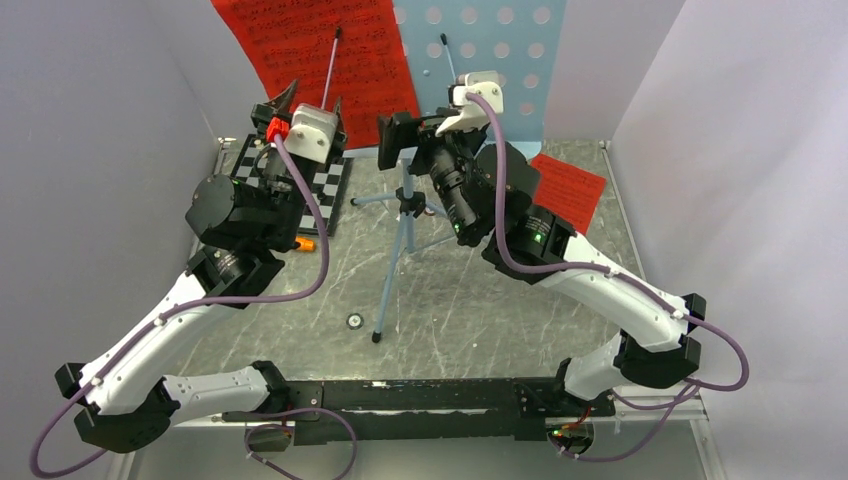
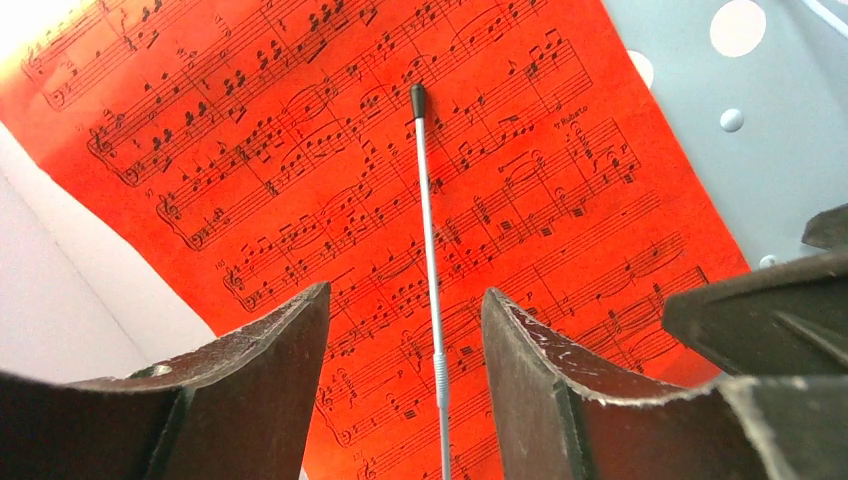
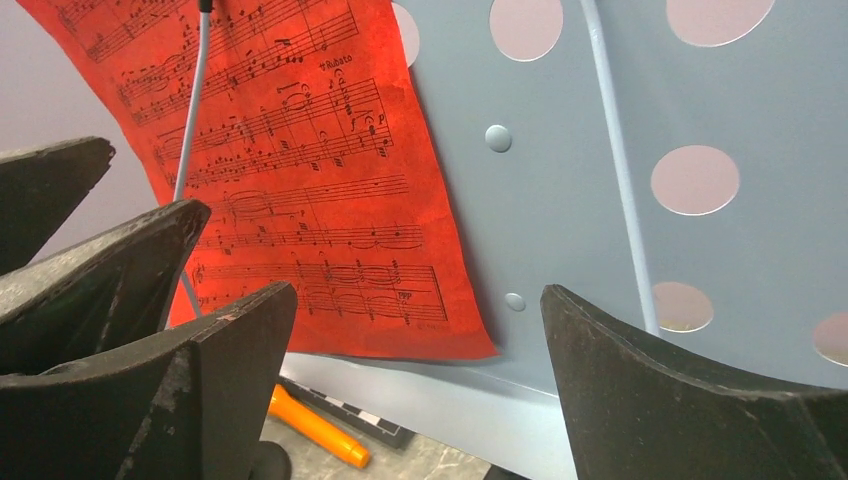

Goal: Pack up the instrument practice props

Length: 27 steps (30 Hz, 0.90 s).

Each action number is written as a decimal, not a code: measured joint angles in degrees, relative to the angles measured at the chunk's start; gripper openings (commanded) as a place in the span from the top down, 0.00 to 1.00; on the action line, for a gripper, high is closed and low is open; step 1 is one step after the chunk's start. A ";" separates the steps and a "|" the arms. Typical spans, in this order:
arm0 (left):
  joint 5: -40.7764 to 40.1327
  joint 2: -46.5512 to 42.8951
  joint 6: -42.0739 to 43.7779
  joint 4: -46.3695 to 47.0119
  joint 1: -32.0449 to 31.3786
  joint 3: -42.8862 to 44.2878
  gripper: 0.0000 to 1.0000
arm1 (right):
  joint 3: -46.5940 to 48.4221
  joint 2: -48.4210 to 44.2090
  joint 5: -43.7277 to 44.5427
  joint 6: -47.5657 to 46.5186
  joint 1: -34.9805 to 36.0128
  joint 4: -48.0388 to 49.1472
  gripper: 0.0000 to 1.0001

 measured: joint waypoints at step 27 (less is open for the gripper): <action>1.33 -1.22 -0.17 0.55 0.26 -1.70 0.38 | 6.62 5.05 -10.34 11.28 -4.87 -9.25 0.41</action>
